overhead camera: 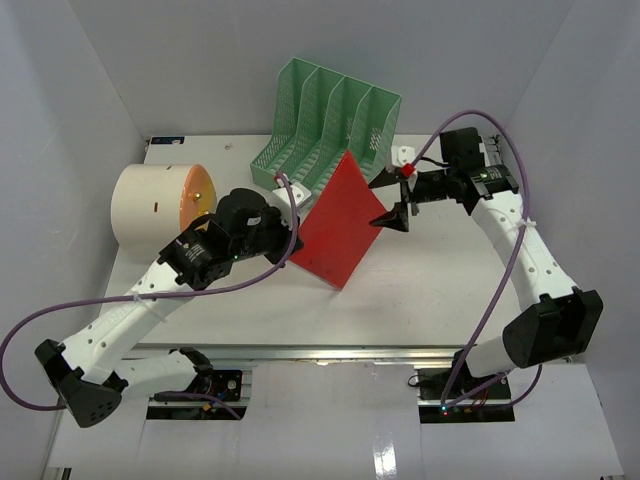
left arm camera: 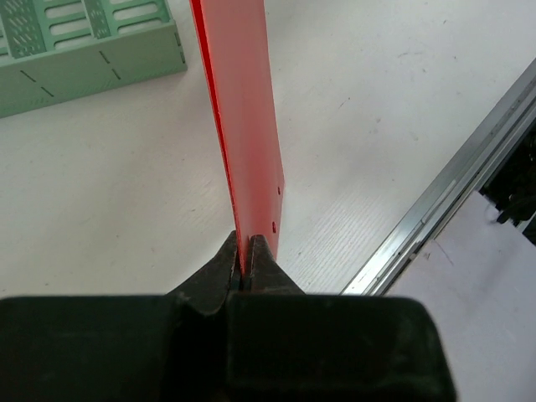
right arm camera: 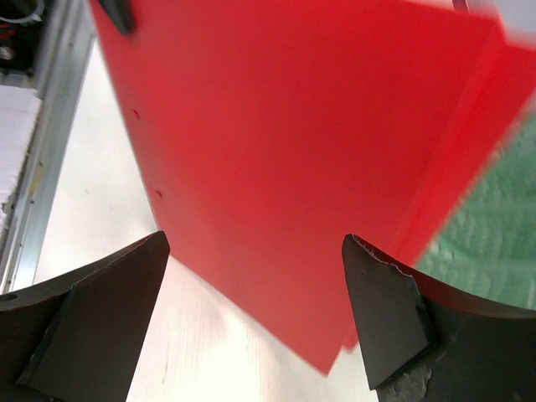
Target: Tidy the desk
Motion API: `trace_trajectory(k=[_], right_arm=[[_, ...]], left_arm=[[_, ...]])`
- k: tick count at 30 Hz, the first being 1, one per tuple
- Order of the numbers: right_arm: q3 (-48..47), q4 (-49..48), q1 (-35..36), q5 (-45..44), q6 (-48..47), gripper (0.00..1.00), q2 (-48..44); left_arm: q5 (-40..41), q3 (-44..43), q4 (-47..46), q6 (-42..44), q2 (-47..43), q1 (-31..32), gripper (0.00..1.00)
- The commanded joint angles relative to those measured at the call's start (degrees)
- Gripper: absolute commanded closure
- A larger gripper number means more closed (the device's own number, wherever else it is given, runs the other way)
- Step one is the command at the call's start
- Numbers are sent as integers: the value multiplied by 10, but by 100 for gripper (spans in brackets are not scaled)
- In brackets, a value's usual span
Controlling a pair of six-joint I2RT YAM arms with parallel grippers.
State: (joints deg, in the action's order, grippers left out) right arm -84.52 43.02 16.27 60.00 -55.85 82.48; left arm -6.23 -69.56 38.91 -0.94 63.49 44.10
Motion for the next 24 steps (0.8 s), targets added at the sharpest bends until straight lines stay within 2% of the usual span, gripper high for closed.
trace_trajectory(k=[1, 7, 15, 24], right_arm=[[-25, -63, 77, -65, 17, 10, -8], [10, -133, 84, -103, 52, 10, -34], [24, -151, 82, -126, 57, 10, -70], [-6, -139, 82, -21, 69, 10, 0]], left_arm=[[1, -33, 51, 61, -28, 0, 100], [15, -42, 79, 71, -50, 0, 100], [13, -46, 98, 66, -70, 0, 100], [-44, -47, 85, 82, -87, 0, 100]])
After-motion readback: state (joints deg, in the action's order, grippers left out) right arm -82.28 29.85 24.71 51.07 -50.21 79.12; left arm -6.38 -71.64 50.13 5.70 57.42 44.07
